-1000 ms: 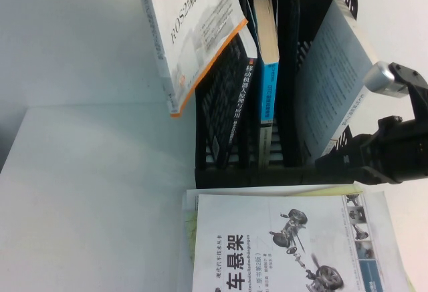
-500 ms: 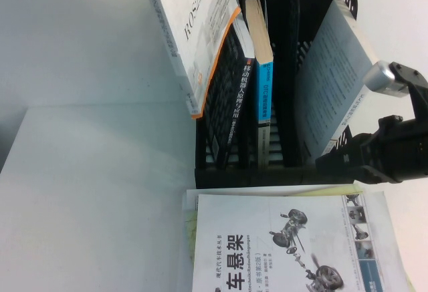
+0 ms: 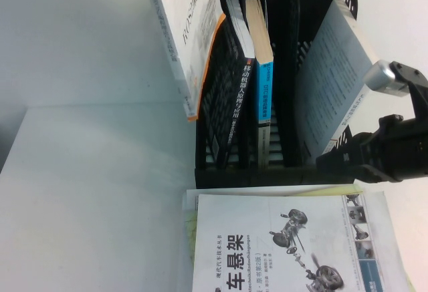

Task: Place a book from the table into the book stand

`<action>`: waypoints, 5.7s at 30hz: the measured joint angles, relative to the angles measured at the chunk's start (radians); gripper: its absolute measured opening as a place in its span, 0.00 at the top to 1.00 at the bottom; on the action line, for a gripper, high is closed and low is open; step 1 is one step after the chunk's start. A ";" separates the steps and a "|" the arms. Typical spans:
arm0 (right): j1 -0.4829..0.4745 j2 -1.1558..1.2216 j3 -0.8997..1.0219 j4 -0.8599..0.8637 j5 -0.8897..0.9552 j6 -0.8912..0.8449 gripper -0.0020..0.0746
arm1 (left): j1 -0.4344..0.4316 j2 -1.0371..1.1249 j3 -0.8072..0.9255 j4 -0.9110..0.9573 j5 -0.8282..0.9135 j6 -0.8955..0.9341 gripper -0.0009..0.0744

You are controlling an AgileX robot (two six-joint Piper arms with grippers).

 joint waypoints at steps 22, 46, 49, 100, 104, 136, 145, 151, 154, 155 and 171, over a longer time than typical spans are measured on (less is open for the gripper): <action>0.000 0.000 0.000 -0.042 -0.013 0.000 0.98 | 0.053 0.186 0.002 -0.016 -0.137 -0.016 0.86; 0.000 0.000 0.000 -0.058 -0.033 0.000 0.98 | 0.165 0.264 0.002 -0.224 -0.229 0.117 0.55; 0.000 0.000 0.000 -0.089 -0.025 0.000 0.98 | 0.165 0.264 0.001 -0.224 -0.183 0.117 0.57; 0.000 -1.054 0.468 -0.636 -0.041 0.426 0.98 | -0.197 -0.851 1.575 -0.283 -0.693 0.197 0.99; 0.000 -1.054 0.468 -0.636 -0.032 0.426 0.98 | -0.195 -0.857 1.609 -0.166 -0.635 0.197 0.99; 0.000 -1.054 0.468 -0.636 -0.018 0.426 0.98 | 0.659 -1.769 2.439 -0.175 -0.937 -0.105 0.99; 0.000 -1.054 0.468 -0.636 -0.003 0.426 0.98 | 0.659 -1.770 2.437 -0.182 -0.932 -0.055 0.99; 0.000 -1.054 0.468 -0.636 -0.001 0.426 0.98 | 0.659 -1.770 2.435 -0.308 -0.930 0.001 0.99; 0.000 -1.054 0.468 -0.636 -0.001 0.426 0.98 | 0.659 -1.770 2.435 -0.346 -0.930 0.007 0.99; 0.000 -1.054 0.468 -0.636 -0.001 0.426 0.98 | 0.659 -1.770 2.435 -0.351 -0.930 0.009 0.99; -0.013 -1.089 0.499 -0.664 -0.077 0.409 0.98 | 0.659 -1.770 2.435 -0.364 -0.930 0.009 0.99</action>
